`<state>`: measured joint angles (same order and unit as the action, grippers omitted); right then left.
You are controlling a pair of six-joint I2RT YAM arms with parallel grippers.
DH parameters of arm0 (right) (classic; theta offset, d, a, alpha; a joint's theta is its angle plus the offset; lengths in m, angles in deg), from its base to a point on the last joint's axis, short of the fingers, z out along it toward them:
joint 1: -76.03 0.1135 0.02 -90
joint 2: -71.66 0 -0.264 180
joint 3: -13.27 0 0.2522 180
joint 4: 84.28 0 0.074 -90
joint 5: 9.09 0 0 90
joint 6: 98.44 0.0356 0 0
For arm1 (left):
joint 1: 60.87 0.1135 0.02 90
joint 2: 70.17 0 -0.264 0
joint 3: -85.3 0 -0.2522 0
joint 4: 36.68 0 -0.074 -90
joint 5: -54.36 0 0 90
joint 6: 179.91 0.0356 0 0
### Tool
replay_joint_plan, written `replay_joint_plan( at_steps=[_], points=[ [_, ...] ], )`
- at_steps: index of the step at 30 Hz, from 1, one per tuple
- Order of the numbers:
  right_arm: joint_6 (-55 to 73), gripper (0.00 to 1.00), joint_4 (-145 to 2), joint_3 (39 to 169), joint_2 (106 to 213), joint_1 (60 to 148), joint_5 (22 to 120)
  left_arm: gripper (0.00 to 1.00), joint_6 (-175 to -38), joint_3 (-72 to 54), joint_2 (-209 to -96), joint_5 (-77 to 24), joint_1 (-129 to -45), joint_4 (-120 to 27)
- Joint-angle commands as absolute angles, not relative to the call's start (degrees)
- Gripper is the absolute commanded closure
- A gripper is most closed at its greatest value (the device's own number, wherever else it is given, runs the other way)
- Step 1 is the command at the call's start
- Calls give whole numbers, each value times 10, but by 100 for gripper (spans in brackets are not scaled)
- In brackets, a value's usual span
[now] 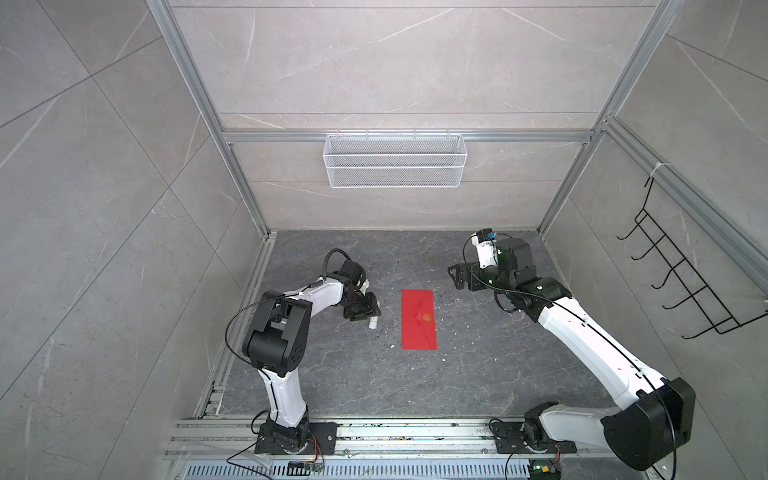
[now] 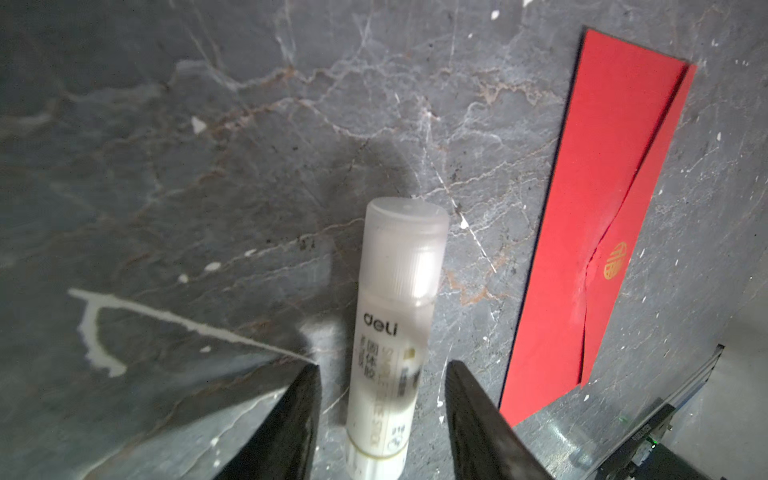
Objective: Place the letter into the envelope and seal it
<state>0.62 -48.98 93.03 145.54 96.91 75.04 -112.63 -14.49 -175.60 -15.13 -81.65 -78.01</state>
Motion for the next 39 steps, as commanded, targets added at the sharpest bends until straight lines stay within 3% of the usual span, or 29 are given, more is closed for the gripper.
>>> replay_joint_plan(
  at_steps=[1,4,11,18,28,31,34,39],
  points=[
    [16,1,-515,911,1439,953,740,44,-1129,-144,-1671,-187,-809,-768],
    [29,1,-539,889,1435,936,741,39,-1109,-154,-1608,-233,-806,-758],
    [60,1,-616,804,1420,883,779,15,-1062,-273,-1424,-406,-774,-653],
    [79,0,-733,668,1373,829,877,9,-998,-451,-1312,-540,-710,-444],
    [20,0,-932,543,1440,817,1000,8,-892,-654,-1373,-612,-671,-92],
    [-11,0,-1028,516,1487,817,990,7,-872,-678,-1426,-607,-662,-2],
    [-27,0,-1138,490,1535,816,983,8,-877,-663,-1427,-561,-653,-33],
    [-54,0,-1149,494,1558,816,924,7,-904,-701,-1507,-517,-624,117]
  ],
)
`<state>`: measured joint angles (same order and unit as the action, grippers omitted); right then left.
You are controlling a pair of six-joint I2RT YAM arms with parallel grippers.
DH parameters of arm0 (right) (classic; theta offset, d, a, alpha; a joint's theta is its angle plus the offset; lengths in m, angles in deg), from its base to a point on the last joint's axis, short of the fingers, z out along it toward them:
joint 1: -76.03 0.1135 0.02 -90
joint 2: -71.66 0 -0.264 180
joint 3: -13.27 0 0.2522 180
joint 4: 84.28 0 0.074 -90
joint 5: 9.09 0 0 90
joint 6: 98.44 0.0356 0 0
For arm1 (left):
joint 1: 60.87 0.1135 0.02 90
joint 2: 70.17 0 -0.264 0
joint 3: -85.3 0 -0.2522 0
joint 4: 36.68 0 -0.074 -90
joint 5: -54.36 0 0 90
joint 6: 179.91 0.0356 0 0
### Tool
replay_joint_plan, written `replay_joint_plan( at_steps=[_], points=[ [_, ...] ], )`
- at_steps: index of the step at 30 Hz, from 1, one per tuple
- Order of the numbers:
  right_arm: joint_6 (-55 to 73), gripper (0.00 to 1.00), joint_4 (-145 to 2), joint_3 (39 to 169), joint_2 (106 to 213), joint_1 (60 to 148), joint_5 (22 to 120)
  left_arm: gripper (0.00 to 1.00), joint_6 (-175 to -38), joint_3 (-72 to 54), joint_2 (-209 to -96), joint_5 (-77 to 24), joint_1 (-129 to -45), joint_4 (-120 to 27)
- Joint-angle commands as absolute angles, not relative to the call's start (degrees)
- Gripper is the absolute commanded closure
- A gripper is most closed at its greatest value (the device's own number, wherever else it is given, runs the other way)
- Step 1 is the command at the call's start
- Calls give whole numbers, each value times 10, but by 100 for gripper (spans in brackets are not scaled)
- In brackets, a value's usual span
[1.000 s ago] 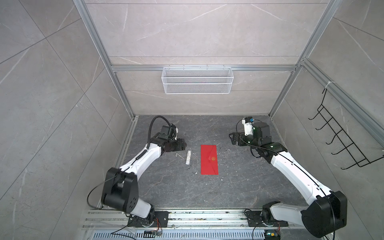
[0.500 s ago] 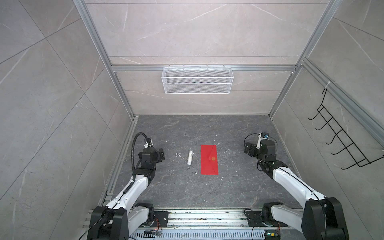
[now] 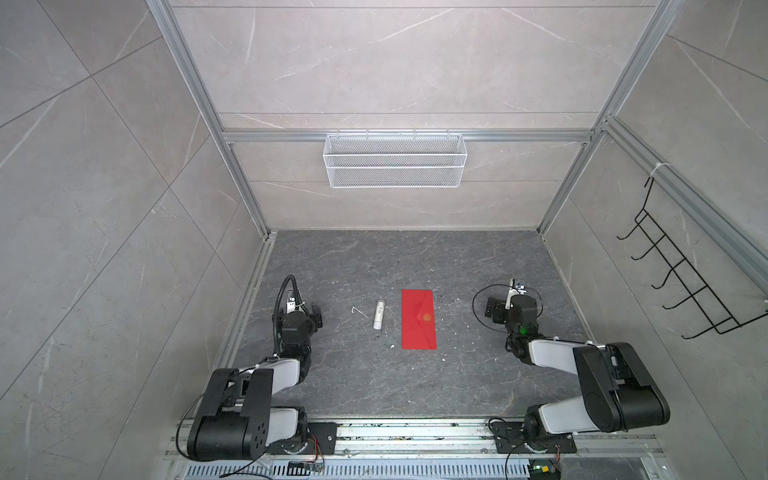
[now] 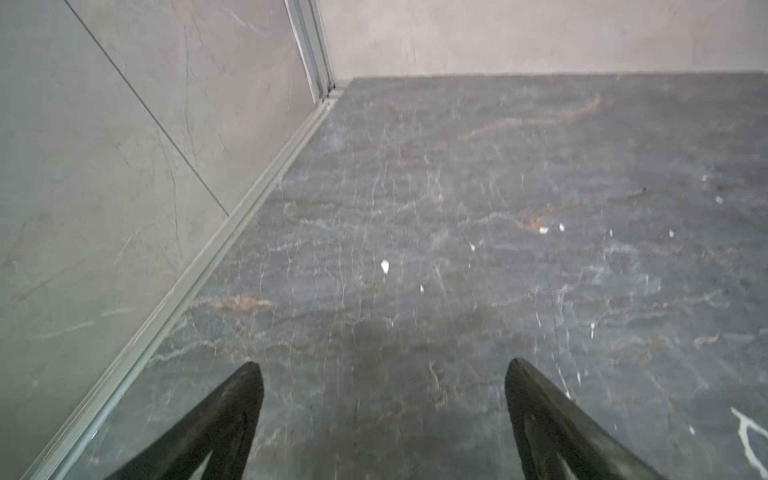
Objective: Place the letter into the envelope and seal it
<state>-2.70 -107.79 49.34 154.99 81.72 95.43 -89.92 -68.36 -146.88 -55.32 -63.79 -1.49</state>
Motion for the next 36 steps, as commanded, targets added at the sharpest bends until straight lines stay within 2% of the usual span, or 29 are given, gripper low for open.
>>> replay_joint_plan(
  at_steps=[1,4,6,10,13,36],
  points=[
    [-59,0,-1165,489,1565,817,913,7,-900,-701,-1533,-507,-623,142],
    [-76,0,-1248,463,1591,817,886,7,-889,-686,-1577,-495,-623,174],
    [-75,0,-1205,471,1578,817,882,7,-895,-662,-1551,-483,-622,78],
    [-76,0,-1214,472,1584,817,883,6,-902,-615,-1561,-474,-610,-1],
    [-76,1,-1214,472,1583,816,882,0,-906,-609,-1562,-475,-608,-6],
    [-82,1,-1204,477,1584,818,870,0,-906,-611,-1563,-475,-607,-1]
  ],
)
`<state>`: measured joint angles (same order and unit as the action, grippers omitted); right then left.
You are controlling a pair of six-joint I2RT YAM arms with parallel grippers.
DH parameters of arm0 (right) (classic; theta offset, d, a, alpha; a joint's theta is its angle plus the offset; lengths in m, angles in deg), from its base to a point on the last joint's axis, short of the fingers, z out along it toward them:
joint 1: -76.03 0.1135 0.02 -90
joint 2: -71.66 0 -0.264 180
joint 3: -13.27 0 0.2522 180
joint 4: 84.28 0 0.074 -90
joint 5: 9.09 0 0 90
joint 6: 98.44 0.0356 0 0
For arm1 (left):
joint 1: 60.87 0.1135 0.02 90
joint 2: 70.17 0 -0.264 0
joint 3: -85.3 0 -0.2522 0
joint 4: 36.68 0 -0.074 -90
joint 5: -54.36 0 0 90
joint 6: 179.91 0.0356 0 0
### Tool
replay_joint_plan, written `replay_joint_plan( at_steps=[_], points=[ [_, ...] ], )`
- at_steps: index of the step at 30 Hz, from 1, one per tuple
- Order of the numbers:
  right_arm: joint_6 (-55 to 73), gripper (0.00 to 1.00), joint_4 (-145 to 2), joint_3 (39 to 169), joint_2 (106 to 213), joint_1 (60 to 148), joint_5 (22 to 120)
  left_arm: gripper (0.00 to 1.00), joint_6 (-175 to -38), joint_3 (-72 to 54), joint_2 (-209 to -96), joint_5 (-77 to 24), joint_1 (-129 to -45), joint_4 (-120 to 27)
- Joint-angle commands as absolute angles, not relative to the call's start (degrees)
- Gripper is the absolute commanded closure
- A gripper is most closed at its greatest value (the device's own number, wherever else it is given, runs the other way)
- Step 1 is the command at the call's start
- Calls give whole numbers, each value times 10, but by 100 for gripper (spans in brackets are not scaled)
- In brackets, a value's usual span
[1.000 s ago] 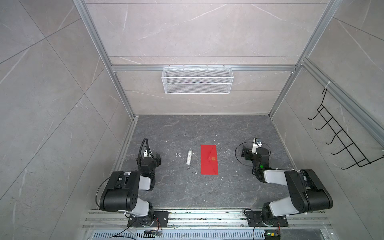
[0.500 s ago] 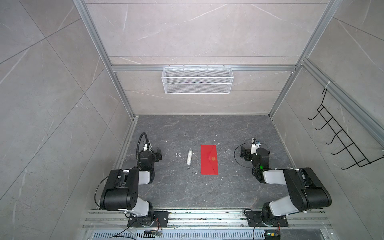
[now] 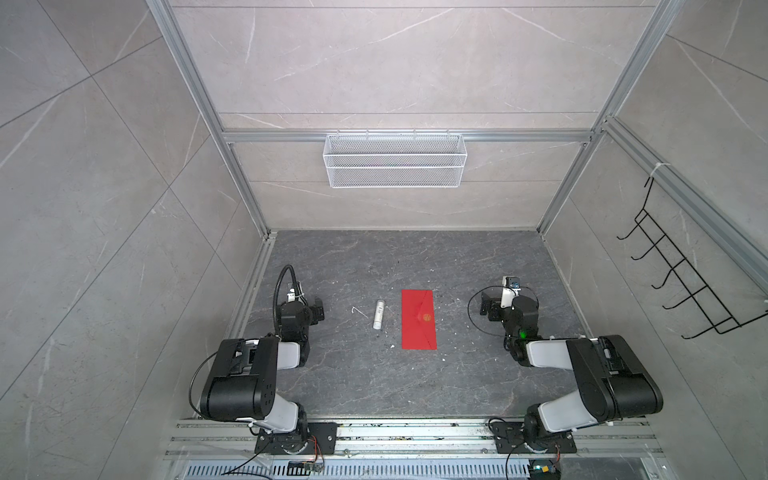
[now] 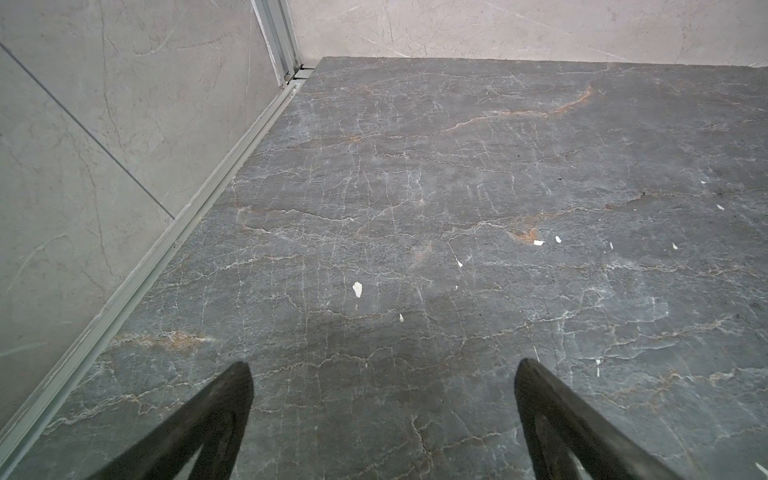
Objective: Place the letter into the envelope and seal it
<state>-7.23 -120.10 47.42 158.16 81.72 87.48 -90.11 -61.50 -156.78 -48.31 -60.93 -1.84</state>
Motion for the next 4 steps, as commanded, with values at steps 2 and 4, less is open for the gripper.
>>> replay_joint_plan(
  at_steps=[2,4],
  points=[
    [-82,1,-1204,477,1584,817,869,0,-906,-611,-1562,-475,-607,-1],
    [-82,1,-1205,476,1584,818,869,0,-906,-614,-1561,-476,-607,2]
  ],
)
